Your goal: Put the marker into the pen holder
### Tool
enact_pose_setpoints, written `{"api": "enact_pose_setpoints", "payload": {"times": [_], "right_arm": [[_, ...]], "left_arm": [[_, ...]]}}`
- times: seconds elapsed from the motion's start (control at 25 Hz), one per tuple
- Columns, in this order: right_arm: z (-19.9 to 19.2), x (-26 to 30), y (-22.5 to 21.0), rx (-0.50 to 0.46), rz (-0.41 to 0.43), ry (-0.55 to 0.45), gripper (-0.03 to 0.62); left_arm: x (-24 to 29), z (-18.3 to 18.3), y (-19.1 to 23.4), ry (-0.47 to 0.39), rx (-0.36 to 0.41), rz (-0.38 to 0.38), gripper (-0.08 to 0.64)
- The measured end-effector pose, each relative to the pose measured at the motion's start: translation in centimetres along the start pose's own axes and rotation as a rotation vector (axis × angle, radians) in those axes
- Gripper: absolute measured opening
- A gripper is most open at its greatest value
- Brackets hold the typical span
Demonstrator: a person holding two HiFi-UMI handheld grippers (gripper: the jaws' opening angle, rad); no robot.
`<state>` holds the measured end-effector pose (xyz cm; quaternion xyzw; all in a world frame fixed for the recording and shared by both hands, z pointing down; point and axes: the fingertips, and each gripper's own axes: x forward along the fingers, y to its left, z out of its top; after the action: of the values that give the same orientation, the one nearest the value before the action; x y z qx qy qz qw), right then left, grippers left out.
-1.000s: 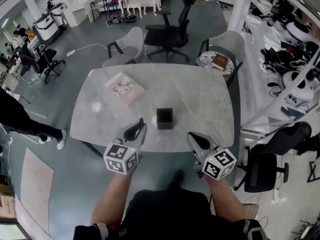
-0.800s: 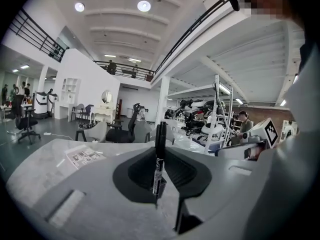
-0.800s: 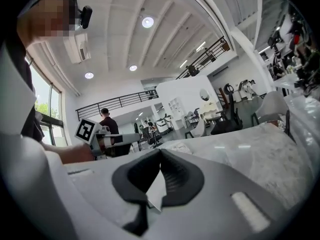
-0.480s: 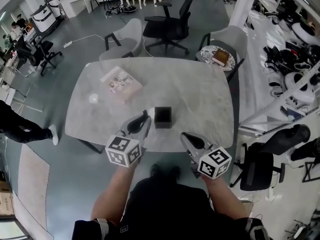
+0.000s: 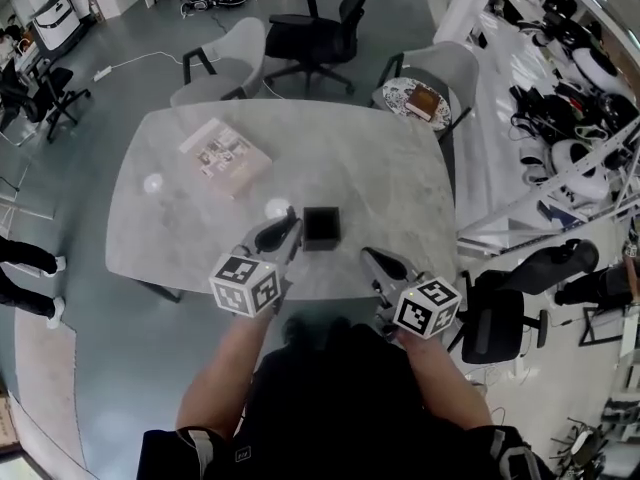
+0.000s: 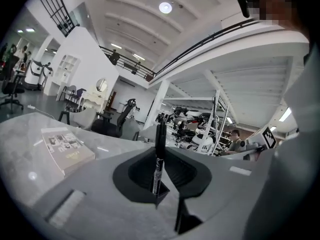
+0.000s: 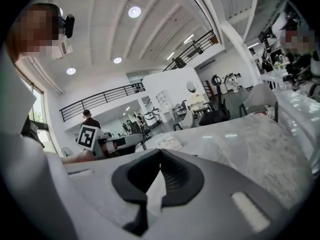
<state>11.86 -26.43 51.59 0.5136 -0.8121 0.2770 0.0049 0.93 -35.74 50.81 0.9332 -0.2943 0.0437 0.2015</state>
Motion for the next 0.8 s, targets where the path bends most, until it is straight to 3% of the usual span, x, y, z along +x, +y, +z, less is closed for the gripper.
{"api": "enact_pose_setpoints", "payload": {"times": [0.28,0.48,0.64,0.8], "right_arm": [[2.0,2.6,-2.0,-0.036,0.067,0.030,0.002],[2.9,3.8,-4.3,-0.059,0.182,0.069,0.002],[3.5,3.5,-6.1,-0.048,0.270,0.097,0.002],[3.5,2.6,-7.9,-0.031,0.321,0.125,0.002]], "left_arm": [[2.3,-0.4,2.0,-0.027,-0.041,0.051,0.058],[5.3,-1.3,1.5,-0.046,-0.041,0.110,0.058],[7.0,-2.9,1.5,-0.070,-0.052,0.213,0.058],[8.0,-5.0,1.9,-0.037,-0.037,0.320,0.058]]}}
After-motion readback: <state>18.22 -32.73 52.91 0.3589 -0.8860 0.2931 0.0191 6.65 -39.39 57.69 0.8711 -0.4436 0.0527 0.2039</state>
